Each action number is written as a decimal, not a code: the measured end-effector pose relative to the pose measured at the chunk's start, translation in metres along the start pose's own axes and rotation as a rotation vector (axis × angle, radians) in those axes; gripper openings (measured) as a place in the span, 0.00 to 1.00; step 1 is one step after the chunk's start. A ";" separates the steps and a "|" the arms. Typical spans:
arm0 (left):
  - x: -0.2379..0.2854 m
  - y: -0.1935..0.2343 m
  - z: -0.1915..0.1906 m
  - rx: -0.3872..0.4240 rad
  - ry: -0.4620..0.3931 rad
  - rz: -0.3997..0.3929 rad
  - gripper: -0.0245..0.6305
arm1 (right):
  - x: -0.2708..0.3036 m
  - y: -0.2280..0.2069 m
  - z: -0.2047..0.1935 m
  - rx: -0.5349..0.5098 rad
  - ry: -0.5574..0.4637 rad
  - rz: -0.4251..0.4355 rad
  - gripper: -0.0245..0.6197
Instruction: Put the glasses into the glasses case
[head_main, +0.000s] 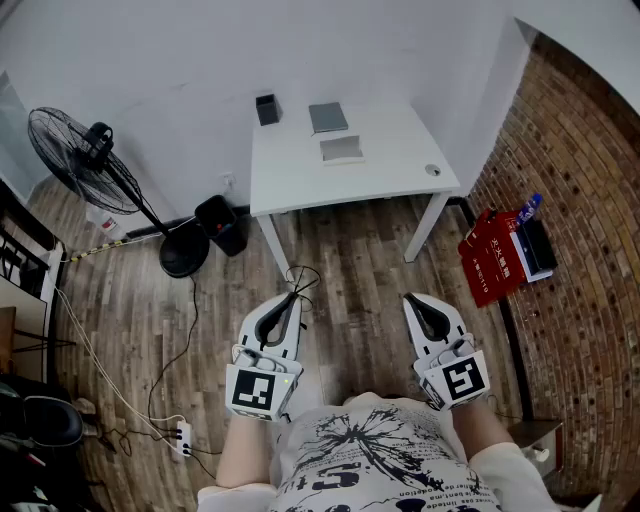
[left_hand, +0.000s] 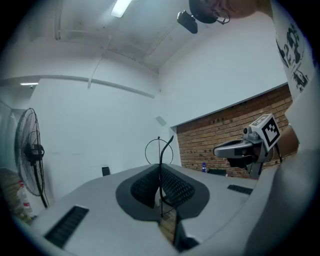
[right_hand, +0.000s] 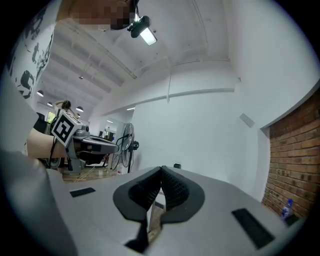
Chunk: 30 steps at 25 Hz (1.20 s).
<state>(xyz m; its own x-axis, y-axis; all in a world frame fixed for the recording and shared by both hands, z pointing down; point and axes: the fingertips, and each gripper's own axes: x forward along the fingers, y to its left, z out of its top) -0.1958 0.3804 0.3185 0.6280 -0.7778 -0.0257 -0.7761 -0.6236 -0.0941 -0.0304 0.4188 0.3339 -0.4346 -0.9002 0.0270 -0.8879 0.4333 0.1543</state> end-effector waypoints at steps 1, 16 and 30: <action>0.000 0.002 -0.001 -0.001 -0.002 0.000 0.07 | 0.002 0.000 -0.001 0.005 0.002 -0.001 0.06; 0.004 0.016 -0.017 -0.004 0.042 -0.016 0.07 | 0.025 0.008 -0.011 0.031 0.035 0.012 0.06; 0.097 0.044 -0.042 -0.007 0.071 0.064 0.07 | 0.103 -0.071 -0.053 0.054 0.069 0.065 0.06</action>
<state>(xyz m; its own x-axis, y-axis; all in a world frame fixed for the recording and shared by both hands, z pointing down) -0.1708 0.2741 0.3535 0.5717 -0.8196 0.0390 -0.8151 -0.5727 -0.0875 -0.0043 0.2936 0.3783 -0.4816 -0.8703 0.1033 -0.8659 0.4907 0.0966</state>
